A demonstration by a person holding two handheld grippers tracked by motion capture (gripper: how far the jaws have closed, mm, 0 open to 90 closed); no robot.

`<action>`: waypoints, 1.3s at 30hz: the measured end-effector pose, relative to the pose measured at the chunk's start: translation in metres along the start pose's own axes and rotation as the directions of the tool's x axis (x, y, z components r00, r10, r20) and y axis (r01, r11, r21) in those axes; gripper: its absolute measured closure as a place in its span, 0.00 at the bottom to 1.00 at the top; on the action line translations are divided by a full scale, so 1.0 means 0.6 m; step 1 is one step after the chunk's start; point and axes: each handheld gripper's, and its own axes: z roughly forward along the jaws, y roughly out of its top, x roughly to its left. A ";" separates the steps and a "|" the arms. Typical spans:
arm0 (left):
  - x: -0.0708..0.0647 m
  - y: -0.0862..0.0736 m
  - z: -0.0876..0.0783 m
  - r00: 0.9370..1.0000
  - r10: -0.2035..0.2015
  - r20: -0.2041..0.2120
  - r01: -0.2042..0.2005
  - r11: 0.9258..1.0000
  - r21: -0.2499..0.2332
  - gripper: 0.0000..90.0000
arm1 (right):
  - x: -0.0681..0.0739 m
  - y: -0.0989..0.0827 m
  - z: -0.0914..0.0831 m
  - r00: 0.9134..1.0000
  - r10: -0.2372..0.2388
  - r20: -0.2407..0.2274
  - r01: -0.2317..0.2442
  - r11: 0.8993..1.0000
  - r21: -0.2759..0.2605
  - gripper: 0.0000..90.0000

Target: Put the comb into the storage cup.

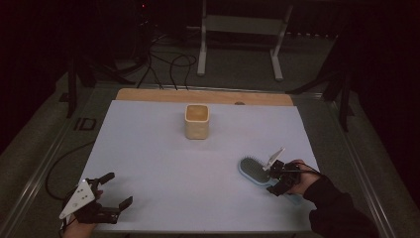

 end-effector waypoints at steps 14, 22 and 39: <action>0.000 0.001 -0.001 1.000 0.002 -0.001 -0.002 1.000 -0.007 0.00 | -0.003 0.006 0.011 0.999 0.022 0.034 -0.024 0.998 0.055 0.68; 0.000 0.000 -0.001 1.000 0.002 0.000 -0.002 1.000 0.001 0.00 | -0.002 0.009 0.017 0.999 0.024 0.024 -0.026 0.996 0.087 0.74; 0.000 -0.001 0.001 1.000 -0.001 0.002 0.001 1.000 -0.001 0.00 | 0.003 0.009 0.018 0.999 0.011 0.035 -0.014 0.996 0.085 0.78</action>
